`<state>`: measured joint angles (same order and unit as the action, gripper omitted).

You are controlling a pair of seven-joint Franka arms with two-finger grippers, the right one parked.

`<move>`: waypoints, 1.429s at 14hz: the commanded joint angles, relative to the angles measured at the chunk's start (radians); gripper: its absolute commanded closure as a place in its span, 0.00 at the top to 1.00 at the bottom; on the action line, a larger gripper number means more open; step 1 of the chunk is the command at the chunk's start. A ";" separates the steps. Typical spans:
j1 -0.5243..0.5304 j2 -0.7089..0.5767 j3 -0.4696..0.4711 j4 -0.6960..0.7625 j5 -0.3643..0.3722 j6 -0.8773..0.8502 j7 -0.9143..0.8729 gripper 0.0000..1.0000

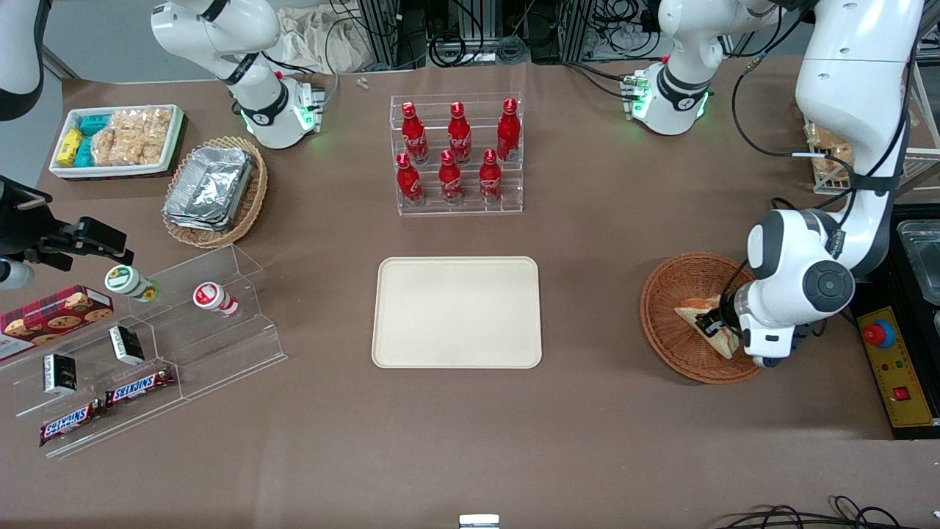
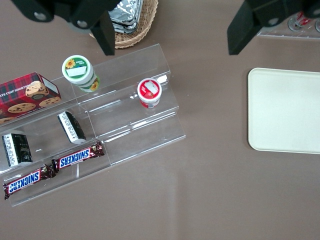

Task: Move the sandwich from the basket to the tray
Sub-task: 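Lift the sandwich out of the basket with the left gripper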

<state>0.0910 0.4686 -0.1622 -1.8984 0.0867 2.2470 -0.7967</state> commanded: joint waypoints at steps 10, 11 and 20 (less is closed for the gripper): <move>-0.031 -0.103 0.003 0.368 0.010 -0.603 0.054 0.00; -0.037 -0.108 -0.010 0.415 0.004 -0.669 0.057 0.00; -0.101 -0.064 -0.378 0.497 -0.042 -0.593 -0.033 0.00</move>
<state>0.0141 0.3634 -0.5360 -1.3761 0.0718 1.5620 -0.8270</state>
